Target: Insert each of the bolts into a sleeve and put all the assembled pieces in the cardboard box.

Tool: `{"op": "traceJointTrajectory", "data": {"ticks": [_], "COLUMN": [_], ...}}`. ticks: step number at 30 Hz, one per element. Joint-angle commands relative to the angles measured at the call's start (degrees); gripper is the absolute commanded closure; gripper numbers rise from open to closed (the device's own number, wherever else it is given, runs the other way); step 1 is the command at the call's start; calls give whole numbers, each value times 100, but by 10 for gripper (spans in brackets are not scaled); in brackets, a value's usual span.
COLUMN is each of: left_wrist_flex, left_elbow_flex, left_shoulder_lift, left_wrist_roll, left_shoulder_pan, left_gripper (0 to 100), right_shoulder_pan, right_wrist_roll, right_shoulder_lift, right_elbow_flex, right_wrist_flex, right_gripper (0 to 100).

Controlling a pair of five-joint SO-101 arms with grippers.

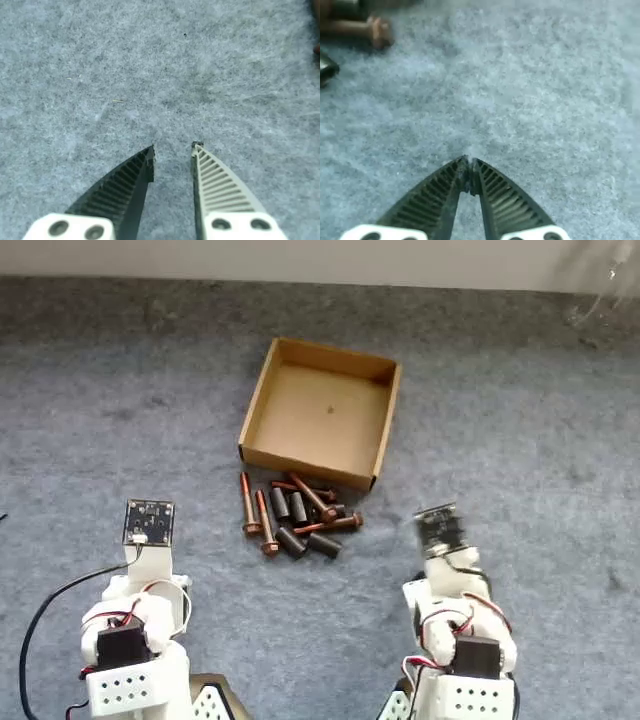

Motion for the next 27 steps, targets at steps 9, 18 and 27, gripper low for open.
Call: {"op": "traceJointTrajectory", "data": {"ticks": [9,18,27], "left_wrist_flex": [0,-651,-1565], "left_elbow_flex": [127,127,-145], "left_shoulder_lift": [-22,-22,-22], "left_wrist_roll": [-35,-53,-1547], "left_shoulder_pan": [-13,-48,-418], "left_gripper": [887,884,884], "right_shoulder_pan": [-66,-66,-48], "right_wrist_roll": [53,53,62], "right_shoulder_lift": [-57,-66,-66], "right_elbow_flex": [602,602,602], "right_wrist_flex": [4,-40,-136], "right_gripper": [995,995,995]}}
